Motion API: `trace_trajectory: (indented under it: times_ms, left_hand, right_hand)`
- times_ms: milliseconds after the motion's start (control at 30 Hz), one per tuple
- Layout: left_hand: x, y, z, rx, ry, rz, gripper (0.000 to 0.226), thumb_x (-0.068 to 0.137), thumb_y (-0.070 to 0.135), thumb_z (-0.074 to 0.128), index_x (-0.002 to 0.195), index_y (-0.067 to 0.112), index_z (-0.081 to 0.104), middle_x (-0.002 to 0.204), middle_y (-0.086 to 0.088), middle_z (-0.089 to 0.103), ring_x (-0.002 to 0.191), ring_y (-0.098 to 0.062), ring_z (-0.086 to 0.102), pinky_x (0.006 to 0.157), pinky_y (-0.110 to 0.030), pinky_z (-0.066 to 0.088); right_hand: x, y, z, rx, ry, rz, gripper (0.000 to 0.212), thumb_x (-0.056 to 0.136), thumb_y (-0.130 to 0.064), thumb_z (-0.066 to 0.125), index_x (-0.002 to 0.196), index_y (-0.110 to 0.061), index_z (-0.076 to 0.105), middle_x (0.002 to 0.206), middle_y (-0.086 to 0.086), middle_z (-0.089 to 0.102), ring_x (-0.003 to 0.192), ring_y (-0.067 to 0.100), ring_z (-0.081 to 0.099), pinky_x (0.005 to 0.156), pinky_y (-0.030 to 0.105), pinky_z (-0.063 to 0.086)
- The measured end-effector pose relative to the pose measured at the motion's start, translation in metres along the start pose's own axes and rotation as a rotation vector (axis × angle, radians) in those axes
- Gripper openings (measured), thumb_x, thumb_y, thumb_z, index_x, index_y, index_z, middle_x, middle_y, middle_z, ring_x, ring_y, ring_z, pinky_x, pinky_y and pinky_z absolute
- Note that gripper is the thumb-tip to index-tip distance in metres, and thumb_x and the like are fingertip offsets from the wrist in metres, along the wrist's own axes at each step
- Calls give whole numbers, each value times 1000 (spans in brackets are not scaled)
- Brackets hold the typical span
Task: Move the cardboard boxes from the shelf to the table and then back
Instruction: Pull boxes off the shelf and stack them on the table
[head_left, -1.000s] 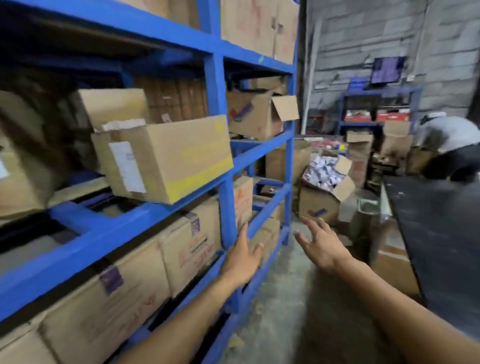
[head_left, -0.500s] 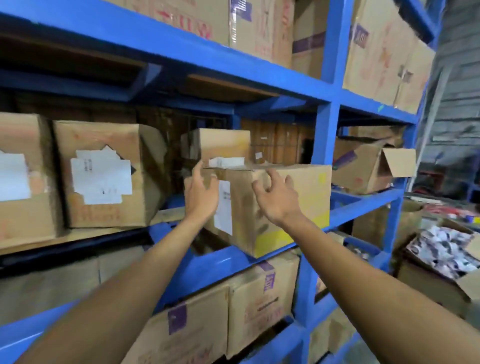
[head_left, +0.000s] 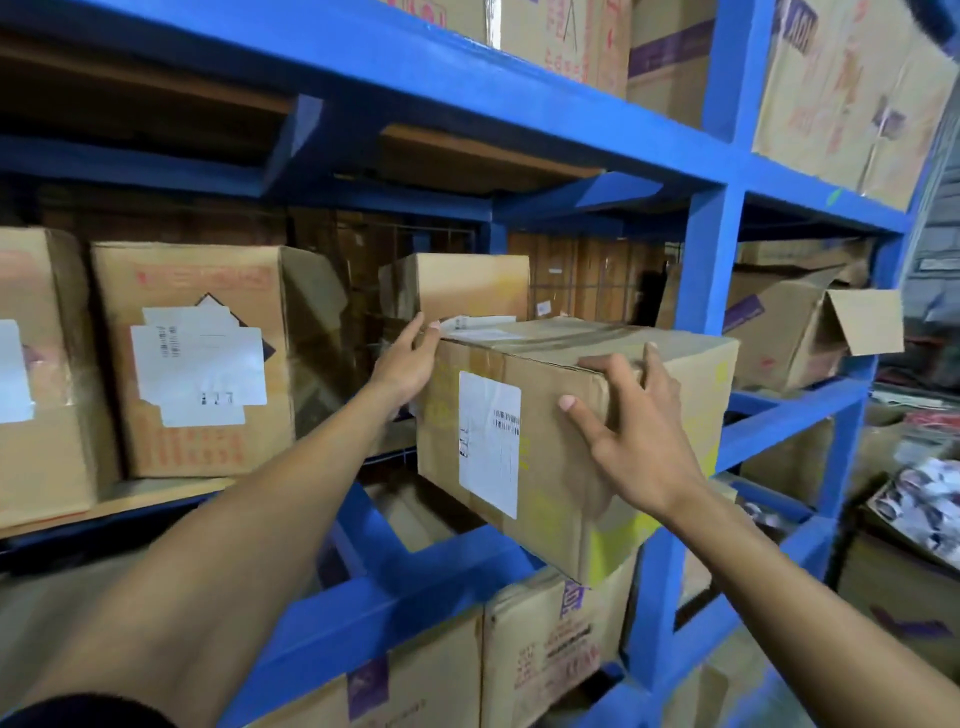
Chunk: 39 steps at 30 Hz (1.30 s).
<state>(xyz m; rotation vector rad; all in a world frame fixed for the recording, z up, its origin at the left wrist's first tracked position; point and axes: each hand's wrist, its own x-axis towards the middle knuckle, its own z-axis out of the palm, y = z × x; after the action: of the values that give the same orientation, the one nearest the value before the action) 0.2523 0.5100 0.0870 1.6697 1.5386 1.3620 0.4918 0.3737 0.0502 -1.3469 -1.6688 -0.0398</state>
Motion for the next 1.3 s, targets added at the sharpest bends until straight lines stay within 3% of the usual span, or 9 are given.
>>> trace_trajectory:
  times_ms: [167,267,333,400,500,700,933,1100,1300]
  left_hand:
    - [-13,39,-8,63,-228,-20,48,92,64,46,135,42,55,131,4,54,111,-21,51,91,-40,44]
    - [-22,58,-14,203,-391,-28,52,84,66,59,130,42,56,125,0,55,106,-26,56,85,-51,55]
    - [-29,71,-16,266,-480,-14,63,78,69,63,136,44,53,129,4,49,113,-27,52,82,-56,57]
    - [-40,86,-17,336,-570,-1,76,73,70,67,142,51,43,140,6,41,122,-26,46,81,-52,58]
    - [-60,113,-5,429,-701,-16,85,73,66,70,146,57,27,145,7,37,118,-23,51,72,-44,60]
    - [-88,131,33,547,-570,145,78,89,59,58,155,40,21,163,8,15,142,-21,31,97,-29,35]
    - [-134,116,42,721,-511,383,85,81,76,51,153,47,17,162,10,23,146,-20,28,112,-31,24]
    - [-173,101,69,634,-570,459,86,75,80,54,150,53,21,159,14,27,143,-18,33,111,-31,29]
    - [-233,76,155,474,-769,469,89,69,85,55,148,56,24,156,20,29,144,-13,32,107,-27,31]
  right_hand:
    - [-23,24,-49,190,-47,-36,31,91,-49,61,120,-45,51,154,5,31,151,10,-3,119,43,17]
    - [-41,29,-79,328,-110,45,30,85,-51,68,113,-43,59,139,0,44,145,7,23,113,35,29]
    - [-49,32,-97,523,-173,188,34,81,-56,72,107,-35,65,122,3,55,117,7,55,95,31,45]
    - [-48,40,-113,767,-221,425,42,82,-60,65,108,-27,69,105,-2,69,91,6,66,76,31,49]
    - [-37,67,-124,971,-214,758,38,94,-46,58,121,-22,67,105,3,75,86,19,72,70,35,58]
    - [-39,100,-107,680,-111,662,73,76,-49,79,143,-41,49,137,-4,55,112,19,62,99,40,50]
    - [-110,100,-101,798,87,650,66,82,-36,79,142,-35,51,137,-9,55,110,15,63,98,40,52]
    - [-173,100,-129,708,220,671,64,84,-35,77,143,-33,51,133,-12,56,104,1,60,73,13,49]
    - [-267,123,-179,538,337,799,67,81,-38,79,142,-35,51,130,-13,57,108,6,61,84,19,50]
